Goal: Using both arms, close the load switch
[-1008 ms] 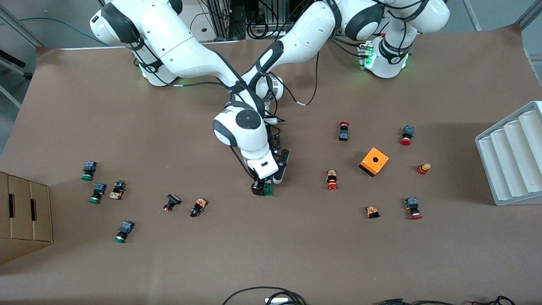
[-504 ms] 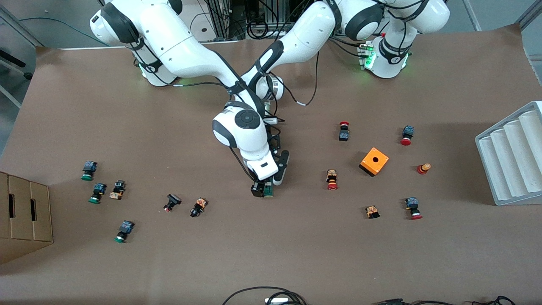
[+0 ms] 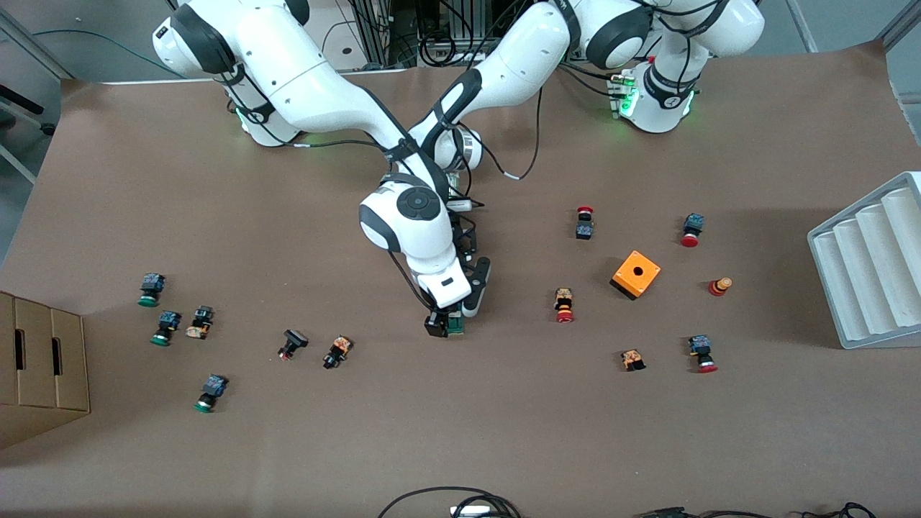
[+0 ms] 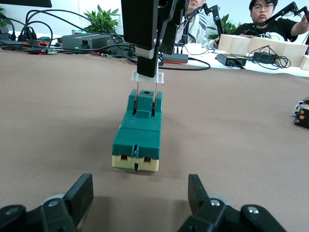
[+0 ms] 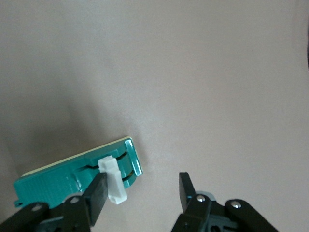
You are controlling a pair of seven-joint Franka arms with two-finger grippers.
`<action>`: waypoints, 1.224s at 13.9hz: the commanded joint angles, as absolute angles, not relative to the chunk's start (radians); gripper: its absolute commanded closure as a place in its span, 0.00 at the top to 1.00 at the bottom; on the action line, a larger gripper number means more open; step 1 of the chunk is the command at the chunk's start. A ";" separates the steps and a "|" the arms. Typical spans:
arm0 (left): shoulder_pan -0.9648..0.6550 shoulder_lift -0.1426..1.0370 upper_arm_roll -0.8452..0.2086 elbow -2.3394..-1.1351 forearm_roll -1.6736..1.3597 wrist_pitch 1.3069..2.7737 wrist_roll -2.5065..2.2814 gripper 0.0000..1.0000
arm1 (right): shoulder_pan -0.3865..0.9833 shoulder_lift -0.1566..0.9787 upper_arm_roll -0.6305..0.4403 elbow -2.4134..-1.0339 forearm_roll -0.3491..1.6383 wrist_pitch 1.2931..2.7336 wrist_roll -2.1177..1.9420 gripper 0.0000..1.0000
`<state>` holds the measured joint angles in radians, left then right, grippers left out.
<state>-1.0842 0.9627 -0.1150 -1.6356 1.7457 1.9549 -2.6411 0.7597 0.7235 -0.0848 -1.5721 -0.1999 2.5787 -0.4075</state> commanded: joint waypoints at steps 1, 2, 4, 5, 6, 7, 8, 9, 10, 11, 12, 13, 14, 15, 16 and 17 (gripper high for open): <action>-1.101 0.968 -0.109 -1.635 1.755 1.934 -2.665 0.88 | 0.749 0.741 -0.092 -1.545 -0.184 2.597 -0.425 0.66; -1.101 0.968 -0.107 -1.635 1.755 1.934 -2.665 0.88 | 0.749 0.742 -0.092 -1.540 -0.184 2.597 -0.425 0.66; -1.101 0.968 -0.109 -1.635 1.755 1.934 -2.665 0.88 | 0.749 0.755 -0.092 -1.523 -0.186 2.597 -0.425 0.65; -1.101 0.968 -0.107 -1.635 1.755 1.934 -2.665 0.88 | 0.749 0.755 -0.092 -1.522 -0.184 2.597 -0.425 0.65; -1.101 0.968 -0.107 -1.635 1.755 1.934 -2.665 0.88 | 0.749 0.756 -0.092 -1.520 -0.184 2.597 -0.425 0.65; -1.101 0.968 -0.107 -1.635 1.755 1.934 -2.665 0.88 | 0.749 0.756 -0.094 -1.513 -0.184 2.597 -0.425 0.65; -1.101 0.968 -0.107 -1.635 1.755 1.934 -2.665 0.88 | 0.749 0.758 -0.094 -1.511 -0.184 2.597 -0.425 0.65; -1.101 0.966 -0.107 -1.635 1.755 1.934 -2.666 0.88 | 0.749 0.761 -0.094 -1.508 -0.186 2.597 -0.425 0.65; -1.101 0.968 -0.109 -1.635 1.755 1.934 -2.671 0.88 | 0.749 0.762 -0.094 -1.508 -0.184 2.597 -0.425 0.65; -1.101 0.968 -0.109 -1.635 1.755 1.934 -2.674 0.88 | 0.749 0.764 -0.094 -1.508 -0.184 2.599 -0.425 0.65; -1.101 0.968 -0.107 -1.637 1.755 1.934 -2.674 0.88 | 0.749 0.764 -0.094 -1.508 -0.186 2.599 -0.425 0.65; -1.101 0.968 -0.107 -1.638 1.755 1.933 -2.674 0.88 | 0.749 0.765 -0.094 -1.508 -0.184 2.599 -0.425 0.65; -1.101 0.968 -0.107 -1.638 1.755 1.933 -2.674 0.88 | 0.746 0.767 -0.094 -1.502 -0.184 2.599 -0.425 0.65; -1.101 0.968 -0.107 -1.638 1.755 1.933 -2.674 0.88 | 0.744 0.773 -0.094 -1.494 -0.186 2.599 -0.425 0.65; -1.101 0.968 -0.107 -1.638 1.755 1.934 -2.674 0.88 | 0.742 0.779 -0.094 -1.490 -0.186 2.599 -0.425 0.65; -1.103 0.968 -0.107 -1.638 1.755 1.934 -2.674 0.88 | 0.742 0.779 -0.094 -1.485 -0.186 2.599 -0.425 0.65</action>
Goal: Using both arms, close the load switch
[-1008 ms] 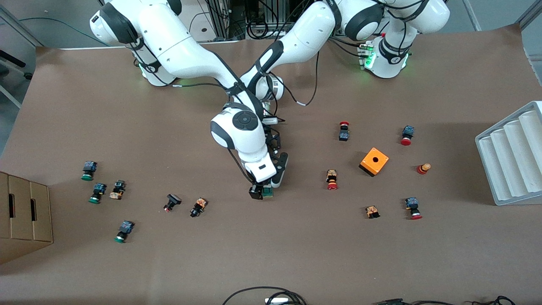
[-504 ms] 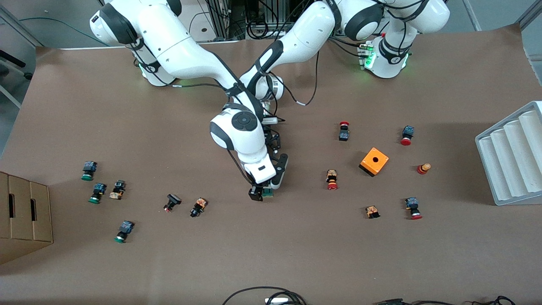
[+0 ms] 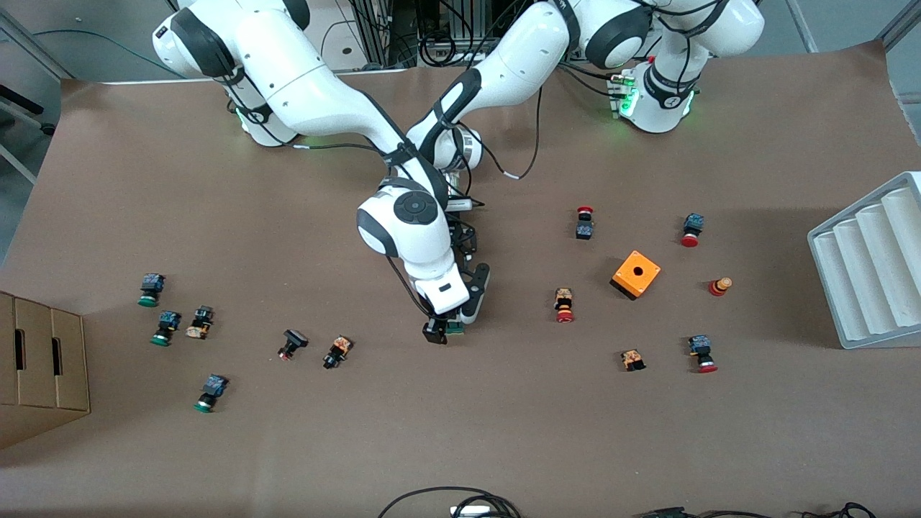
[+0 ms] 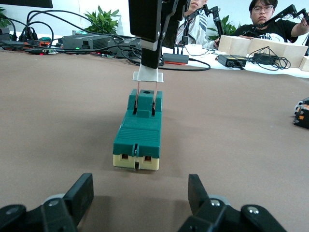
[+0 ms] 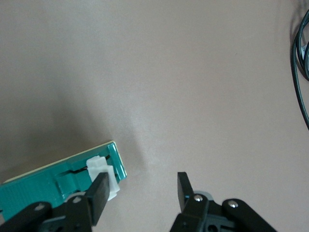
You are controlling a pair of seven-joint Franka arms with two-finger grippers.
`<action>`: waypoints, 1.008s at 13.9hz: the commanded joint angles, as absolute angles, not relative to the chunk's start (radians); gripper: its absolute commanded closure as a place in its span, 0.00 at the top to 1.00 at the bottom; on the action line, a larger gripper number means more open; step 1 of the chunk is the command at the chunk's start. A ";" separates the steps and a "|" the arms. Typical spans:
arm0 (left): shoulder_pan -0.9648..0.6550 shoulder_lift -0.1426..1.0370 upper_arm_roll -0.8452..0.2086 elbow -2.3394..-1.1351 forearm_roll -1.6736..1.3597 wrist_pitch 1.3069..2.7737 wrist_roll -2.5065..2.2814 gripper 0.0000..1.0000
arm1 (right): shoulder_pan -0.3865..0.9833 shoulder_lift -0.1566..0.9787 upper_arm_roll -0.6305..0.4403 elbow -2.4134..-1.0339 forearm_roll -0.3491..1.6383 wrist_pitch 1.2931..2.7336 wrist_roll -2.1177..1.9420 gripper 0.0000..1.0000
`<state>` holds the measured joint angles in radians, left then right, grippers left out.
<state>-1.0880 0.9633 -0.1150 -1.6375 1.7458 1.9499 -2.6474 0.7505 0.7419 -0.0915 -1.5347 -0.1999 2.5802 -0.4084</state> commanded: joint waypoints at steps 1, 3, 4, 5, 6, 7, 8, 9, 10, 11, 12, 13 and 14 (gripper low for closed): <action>-1.101 0.968 -0.109 -1.638 1.755 1.934 -2.674 0.88 | 0.742 0.781 -0.094 -1.485 -0.186 2.599 -0.425 0.65; -1.101 0.968 -0.109 -1.638 1.755 1.933 -2.674 0.88 | 0.742 0.787 -0.095 -1.482 -0.186 2.599 -0.425 0.65; -1.103 0.968 -0.109 -1.638 1.755 1.934 -2.674 0.88 | 0.742 0.790 -0.097 -1.480 -0.186 2.599 -0.425 0.65; -1.103 0.968 -0.107 -1.638 1.755 1.934 -2.674 0.88 | 0.742 0.792 -0.097 -1.479 -0.186 2.599 -0.425 0.65; -1.103 0.968 -0.107 -1.638 1.755 1.933 -2.674 0.88 | 0.742 0.795 -0.097 -1.474 -0.186 2.599 -0.425 0.65; -1.103 0.968 -0.107 -1.638 1.755 1.934 -2.674 0.88 | 0.742 0.801 -0.097 -1.465 -0.186 2.599 -0.425 0.65; -1.103 0.968 -0.107 -1.638 1.755 1.933 -2.674 0.88 | 0.742 0.804 -0.098 -1.463 -0.186 2.599 -0.425 0.65; -1.103 0.968 -0.107 -1.638 1.755 1.933 -2.674 0.88 | 0.742 0.807 -0.098 -1.460 -0.186 2.599 -0.425 0.65; -1.103 0.968 -0.107 -1.638 1.756 1.933 -2.674 0.88 | 0.742 0.810 -0.098 -1.460 -0.186 2.599 -0.425 0.65; -1.103 0.969 -0.107 -1.638 1.756 1.933 -2.674 0.88 | 0.742 0.813 -0.103 -1.457 -0.186 2.599 -0.425 0.65; -1.103 0.968 -0.107 -1.638 1.756 1.933 -2.674 0.88 | 0.742 0.815 -0.104 -1.457 -0.186 2.599 -0.425 0.65; -1.103 0.968 -0.107 -1.638 1.756 1.933 -2.674 0.88 | 0.742 0.815 -0.104 -1.457 -0.186 2.603 -0.425 0.65; -1.103 0.968 -0.107 -1.638 1.756 1.933 -2.674 0.88 | 0.742 0.816 -0.104 -1.457 -0.186 2.606 -0.425 0.65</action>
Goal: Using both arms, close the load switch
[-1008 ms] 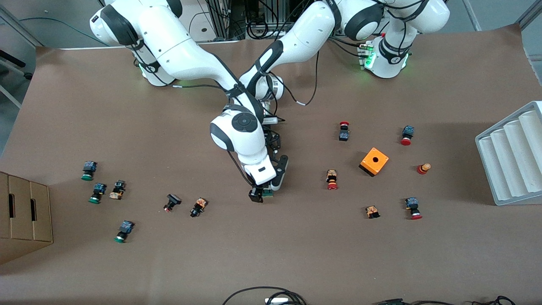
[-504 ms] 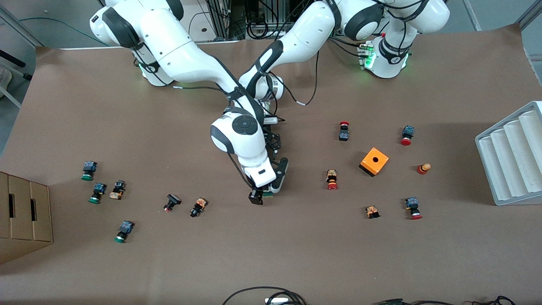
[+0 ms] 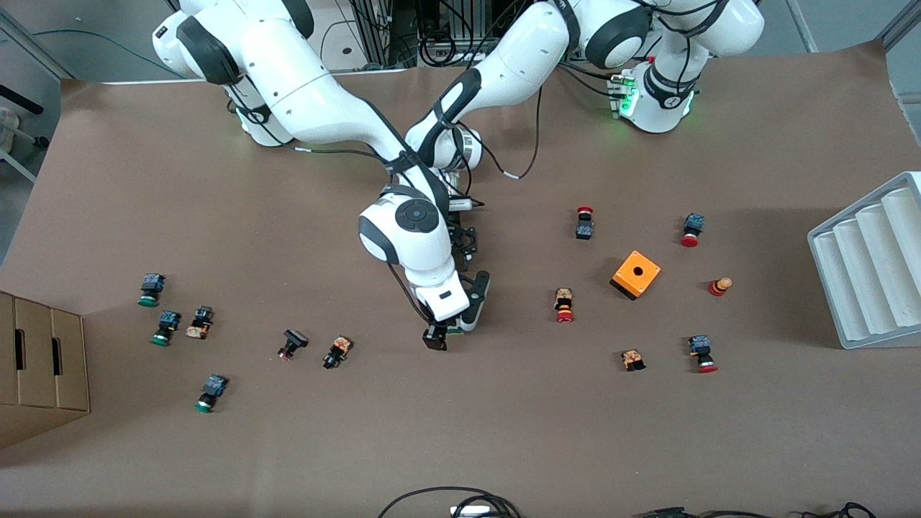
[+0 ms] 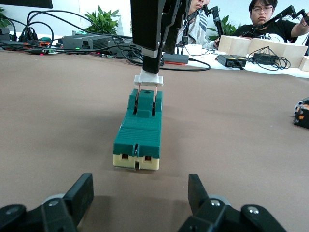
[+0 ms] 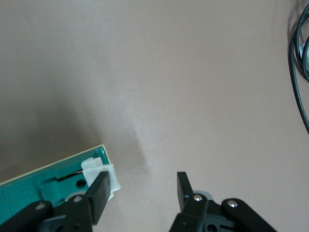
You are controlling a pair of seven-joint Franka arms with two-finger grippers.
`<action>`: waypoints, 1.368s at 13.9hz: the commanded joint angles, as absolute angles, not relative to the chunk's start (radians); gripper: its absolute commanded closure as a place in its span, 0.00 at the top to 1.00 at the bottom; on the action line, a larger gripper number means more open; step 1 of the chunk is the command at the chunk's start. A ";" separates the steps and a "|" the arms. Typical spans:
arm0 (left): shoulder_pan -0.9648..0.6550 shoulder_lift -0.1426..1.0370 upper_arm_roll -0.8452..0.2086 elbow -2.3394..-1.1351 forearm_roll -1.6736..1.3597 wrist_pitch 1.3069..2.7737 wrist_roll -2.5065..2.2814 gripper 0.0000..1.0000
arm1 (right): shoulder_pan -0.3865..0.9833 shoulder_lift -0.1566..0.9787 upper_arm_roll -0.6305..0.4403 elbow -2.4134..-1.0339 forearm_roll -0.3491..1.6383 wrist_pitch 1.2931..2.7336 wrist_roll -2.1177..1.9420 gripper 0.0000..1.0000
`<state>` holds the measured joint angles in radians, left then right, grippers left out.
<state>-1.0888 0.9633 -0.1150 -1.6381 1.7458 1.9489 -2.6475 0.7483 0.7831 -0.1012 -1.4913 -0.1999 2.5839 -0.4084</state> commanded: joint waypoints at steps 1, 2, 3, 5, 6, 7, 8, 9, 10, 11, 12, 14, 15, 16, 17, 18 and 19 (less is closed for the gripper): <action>-1.103 0.968 -0.107 -1.638 1.755 1.933 -2.674 0.88 | 0.742 0.818 -0.104 -1.457 -0.186 2.608 -0.425 0.65; -1.103 0.968 -0.107 -1.638 1.755 1.934 -2.674 0.88 | 0.741 0.821 -0.104 -1.457 -0.186 2.609 -0.425 0.65; -1.103 0.968 -0.107 -1.638 1.755 1.933 -2.674 0.88 | 0.741 0.825 -0.104 -1.457 -0.186 2.617 -0.425 0.65; -1.103 0.968 -0.107 -1.638 1.755 1.934 -2.674 0.88 | 0.741 0.831 -0.104 -1.457 -0.186 2.622 -0.425 0.65; -1.103 0.968 -0.107 -1.638 1.755 1.933 -2.674 0.88 | 0.741 0.831 -0.104 -1.457 -0.186 2.623 -0.425 0.65; -1.103 0.968 -0.107 -1.638 1.755 1.933 -2.674 0.88 | 0.741 0.831 -0.104 -1.457 -0.186 2.623 -0.425 0.65; -1.103 0.968 -0.107 -1.638 1.756 1.933 -2.674 0.88 | 0.741 0.831 -0.104 -1.456 -0.186 2.623 -0.425 0.65; -1.103 0.968 -0.107 -1.638 1.755 1.933 -2.674 0.88 | 0.741 0.833 -0.106 -1.457 -0.186 2.623 -0.426 0.65; -1.103 0.968 -0.107 -1.638 1.755 1.933 -2.674 0.88 | 0.741 0.836 -0.106 -1.457 -0.187 2.623 -0.426 0.65; -1.103 0.968 -0.107 -1.638 1.755 1.933 -2.674 0.88 | 0.741 0.836 -0.106 -1.457 -0.187 2.625 -0.426 0.65; -1.103 0.968 -0.107 -1.638 1.756 1.933 -2.674 0.88 | 0.741 0.836 -0.106 -1.457 -0.187 2.628 -0.426 0.65; -1.103 0.968 -0.107 -1.638 1.755 1.933 -2.674 0.88 | 0.741 0.841 -0.106 -1.456 -0.187 2.629 -0.426 0.65; -1.103 0.968 -0.107 -1.638 1.755 1.933 -2.674 0.88 | 0.738 0.842 -0.106 -1.456 -0.187 2.629 -0.426 0.65; -1.103 0.968 -0.107 -1.638 1.756 1.933 -2.674 0.88 | 0.738 0.842 -0.106 -1.457 -0.186 2.632 -0.426 0.65; -1.103 0.968 -0.107 -1.640 1.756 1.933 -2.674 0.88 | 0.738 0.842 -0.106 -1.457 -0.187 2.638 -0.426 0.64; -1.103 0.968 -0.107 -1.638 1.756 1.933 -2.674 0.88 | 0.736 0.842 -0.106 -1.457 -0.186 2.638 -0.426 0.64; -1.103 0.968 -0.109 -1.638 1.756 1.933 -2.674 0.88 | 0.736 0.844 -0.106 -1.456 -0.186 2.640 -0.426 0.64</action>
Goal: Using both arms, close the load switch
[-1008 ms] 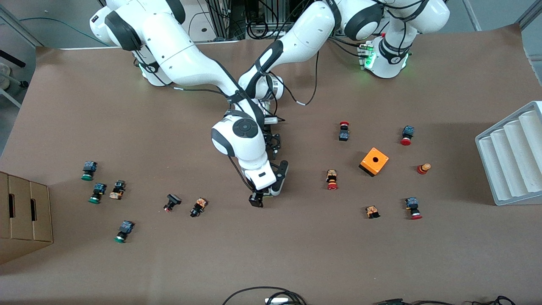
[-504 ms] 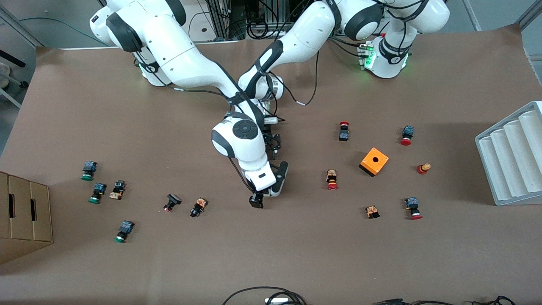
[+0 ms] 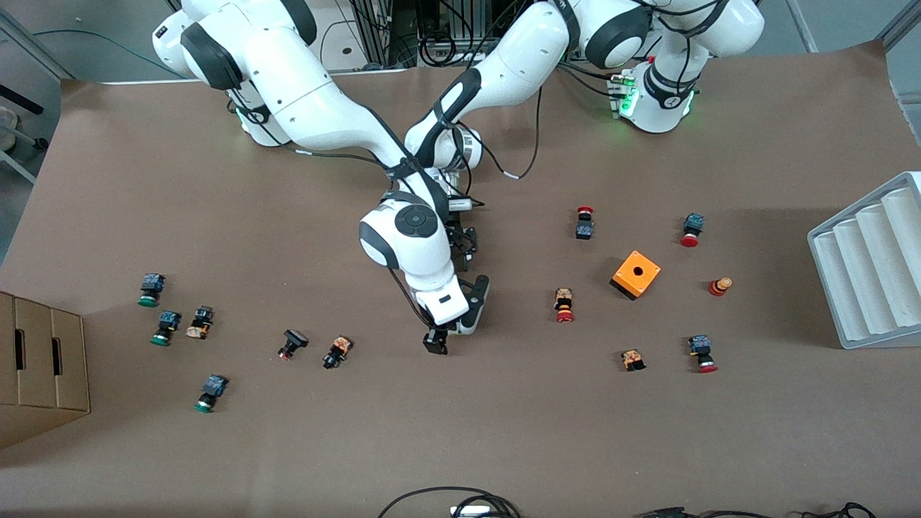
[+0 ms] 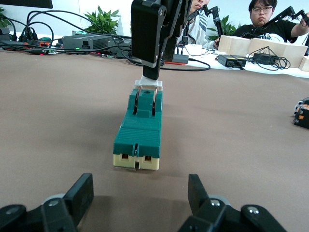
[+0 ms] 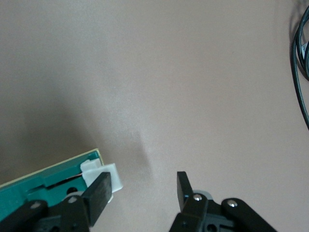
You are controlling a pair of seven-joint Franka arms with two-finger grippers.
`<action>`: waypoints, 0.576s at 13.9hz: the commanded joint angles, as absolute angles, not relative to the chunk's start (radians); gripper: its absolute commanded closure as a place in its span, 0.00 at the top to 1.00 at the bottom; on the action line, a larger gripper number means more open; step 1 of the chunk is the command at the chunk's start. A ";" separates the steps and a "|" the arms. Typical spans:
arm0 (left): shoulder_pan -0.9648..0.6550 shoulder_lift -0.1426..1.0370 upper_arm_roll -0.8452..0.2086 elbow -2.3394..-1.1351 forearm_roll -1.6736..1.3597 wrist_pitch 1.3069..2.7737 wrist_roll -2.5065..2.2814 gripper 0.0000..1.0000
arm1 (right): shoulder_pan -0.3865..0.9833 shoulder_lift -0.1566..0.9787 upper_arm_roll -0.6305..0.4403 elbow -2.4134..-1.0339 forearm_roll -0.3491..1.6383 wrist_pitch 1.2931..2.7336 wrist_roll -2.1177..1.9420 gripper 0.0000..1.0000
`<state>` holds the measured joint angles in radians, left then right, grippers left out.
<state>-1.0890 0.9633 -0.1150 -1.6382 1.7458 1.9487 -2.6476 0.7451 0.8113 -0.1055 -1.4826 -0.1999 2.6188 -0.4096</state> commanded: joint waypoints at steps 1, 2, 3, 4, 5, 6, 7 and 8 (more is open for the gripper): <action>-1.103 0.968 -0.107 -1.638 1.756 1.933 -2.674 0.88 | 0.736 0.844 -0.106 -1.456 -0.186 2.640 -0.426 0.64; -1.103 0.968 -0.107 -1.638 1.755 1.933 -2.674 0.88 | 0.736 0.844 -0.106 -1.457 -0.186 2.641 -0.426 0.64; -1.103 0.968 -0.107 -1.638 1.755 1.933 -2.674 0.88 | 0.736 0.844 -0.106 -1.456 -0.186 2.642 -0.426 0.64; -1.103 0.968 -0.107 -1.640 1.755 1.933 -2.674 0.88 | 0.736 0.845 -0.106 -1.457 -0.186 2.642 -0.426 0.64; -1.103 0.968 -0.107 -1.640 1.755 1.933 -2.675 0.88 | 0.736 0.845 -0.106 -1.456 -0.187 2.642 -0.426 0.64; -1.103 0.968 -0.107 -1.640 1.755 1.933 -2.674 0.88 | 0.738 0.844 -0.106 -1.456 -0.186 2.642 -0.426 0.64; -1.103 0.966 -0.107 -1.640 1.755 1.933 -2.674 0.88 | 0.738 0.841 -0.106 -1.456 -0.186 2.642 -0.417 0.69; -1.103 0.966 -0.107 -1.640 1.755 1.933 -2.675 0.88 | 0.738 0.836 -0.103 -1.457 -0.183 2.640 -0.414 0.84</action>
<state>-1.0891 0.9633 -0.1150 -1.6383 1.7458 1.9485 -2.6476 0.7445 0.8127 -0.1057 -1.4821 -0.1999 2.6222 -0.4094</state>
